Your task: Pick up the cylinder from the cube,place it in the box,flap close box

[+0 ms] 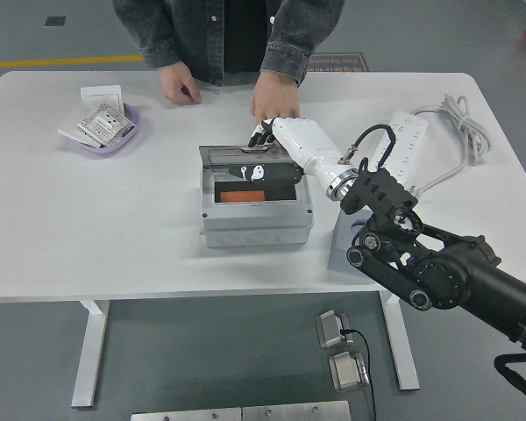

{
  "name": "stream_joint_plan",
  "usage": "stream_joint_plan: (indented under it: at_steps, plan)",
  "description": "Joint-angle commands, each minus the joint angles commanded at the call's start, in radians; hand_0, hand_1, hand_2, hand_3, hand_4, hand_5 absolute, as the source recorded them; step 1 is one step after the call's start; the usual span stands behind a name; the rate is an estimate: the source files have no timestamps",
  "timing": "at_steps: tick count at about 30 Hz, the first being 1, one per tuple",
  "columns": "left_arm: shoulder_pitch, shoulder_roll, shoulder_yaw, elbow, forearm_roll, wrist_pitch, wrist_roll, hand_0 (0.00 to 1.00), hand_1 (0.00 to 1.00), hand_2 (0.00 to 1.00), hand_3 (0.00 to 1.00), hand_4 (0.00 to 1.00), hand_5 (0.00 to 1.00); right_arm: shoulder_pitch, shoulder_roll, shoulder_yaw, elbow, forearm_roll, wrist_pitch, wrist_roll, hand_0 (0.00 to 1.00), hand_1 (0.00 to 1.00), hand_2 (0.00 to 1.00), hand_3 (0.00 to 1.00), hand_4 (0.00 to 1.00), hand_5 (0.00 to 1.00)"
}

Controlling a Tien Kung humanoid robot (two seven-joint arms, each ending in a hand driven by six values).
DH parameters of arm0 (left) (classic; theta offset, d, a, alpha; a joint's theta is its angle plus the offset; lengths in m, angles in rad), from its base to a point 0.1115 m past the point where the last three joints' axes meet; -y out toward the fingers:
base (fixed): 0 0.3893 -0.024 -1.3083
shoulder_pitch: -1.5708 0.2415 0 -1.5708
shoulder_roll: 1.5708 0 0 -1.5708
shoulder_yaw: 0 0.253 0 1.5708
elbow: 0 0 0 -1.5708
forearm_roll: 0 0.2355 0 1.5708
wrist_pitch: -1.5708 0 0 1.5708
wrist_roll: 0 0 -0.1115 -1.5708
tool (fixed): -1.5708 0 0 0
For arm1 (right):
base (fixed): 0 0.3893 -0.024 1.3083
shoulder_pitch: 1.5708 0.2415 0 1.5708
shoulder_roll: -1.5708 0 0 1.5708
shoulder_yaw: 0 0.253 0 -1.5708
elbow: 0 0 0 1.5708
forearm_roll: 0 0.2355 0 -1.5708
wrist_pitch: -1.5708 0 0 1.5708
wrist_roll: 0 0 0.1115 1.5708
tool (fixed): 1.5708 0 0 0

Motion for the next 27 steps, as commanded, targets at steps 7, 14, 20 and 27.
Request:
stream_joint_plan:
  at_steps: [7, 14, 20, 27]
  plan:
    - [0.001, -0.001, 0.003, 0.000, -0.003, 0.000, 0.000, 0.636, 0.655, 0.465, 0.615, 0.679, 0.410, -0.020, -0.025, -0.004, 0.048, -0.007, -0.008, -0.011, 0.391, 0.532, 0.610, 0.563, 0.972, 0.757]
    - [0.001, -0.002, 0.007, 0.000, -0.007, 0.001, -0.001, 0.636, 0.655, 0.465, 0.614, 0.679, 0.409, -0.044, -0.037, -0.013, 0.067, 0.003, -0.020, -0.011, 0.385, 0.529, 0.614, 0.563, 0.964, 0.751]
    - [0.001, -0.004, 0.011, 0.000, -0.011, 0.001, -0.002, 0.636, 0.655, 0.465, 0.614, 0.679, 0.408, -0.062, -0.042, -0.019, 0.073, 0.012, -0.026, -0.010, 0.375, 0.518, 0.614, 0.563, 0.942, 0.734]
    - [0.001, -0.005, 0.011, 0.000, -0.013, 0.001, -0.003, 0.636, 0.655, 0.465, 0.614, 0.678, 0.407, -0.075, -0.052, 0.007, 0.078, 0.012, -0.029, -0.008, 0.359, 0.511, 0.615, 0.561, 0.930, 0.724]
